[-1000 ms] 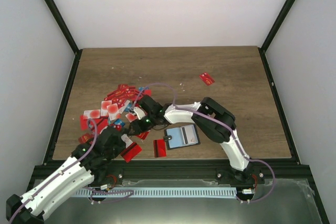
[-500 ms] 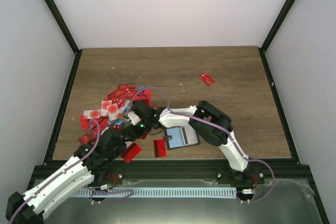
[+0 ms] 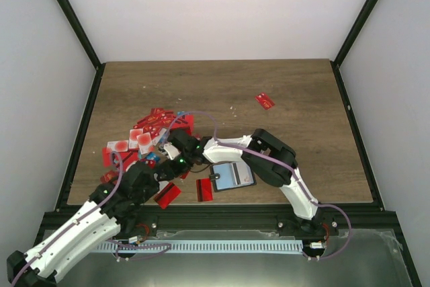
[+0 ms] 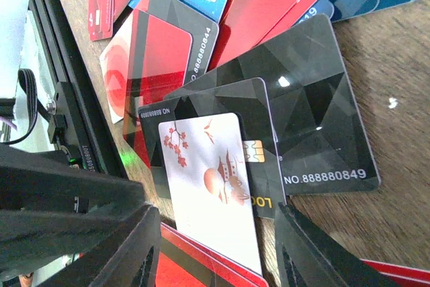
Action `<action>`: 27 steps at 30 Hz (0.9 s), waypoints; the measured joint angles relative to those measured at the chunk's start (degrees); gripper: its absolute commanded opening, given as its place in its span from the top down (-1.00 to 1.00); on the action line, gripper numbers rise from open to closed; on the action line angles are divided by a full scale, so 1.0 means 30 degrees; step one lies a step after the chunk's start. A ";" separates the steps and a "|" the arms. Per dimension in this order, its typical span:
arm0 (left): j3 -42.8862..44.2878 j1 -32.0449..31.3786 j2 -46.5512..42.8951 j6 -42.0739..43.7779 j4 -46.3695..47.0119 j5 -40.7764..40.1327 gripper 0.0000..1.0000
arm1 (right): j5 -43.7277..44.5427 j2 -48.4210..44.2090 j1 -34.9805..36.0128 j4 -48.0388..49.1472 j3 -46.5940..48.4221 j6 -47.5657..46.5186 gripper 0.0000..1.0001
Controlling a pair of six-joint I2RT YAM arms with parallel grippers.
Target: Put the credit cards into the card holder
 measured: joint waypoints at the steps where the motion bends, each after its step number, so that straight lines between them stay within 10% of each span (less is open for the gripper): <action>1: 0.0379 0.0000 0.0007 0.0022 -0.0495 -0.0029 0.44 | -0.0007 0.0022 -0.0022 -0.0036 0.0036 -0.0036 0.02; 27: -0.1056 -0.0015 0.0860 -0.0284 0.1829 0.0663 0.41 | -0.0350 0.0022 -0.0168 0.0240 -0.0160 -0.0211 0.03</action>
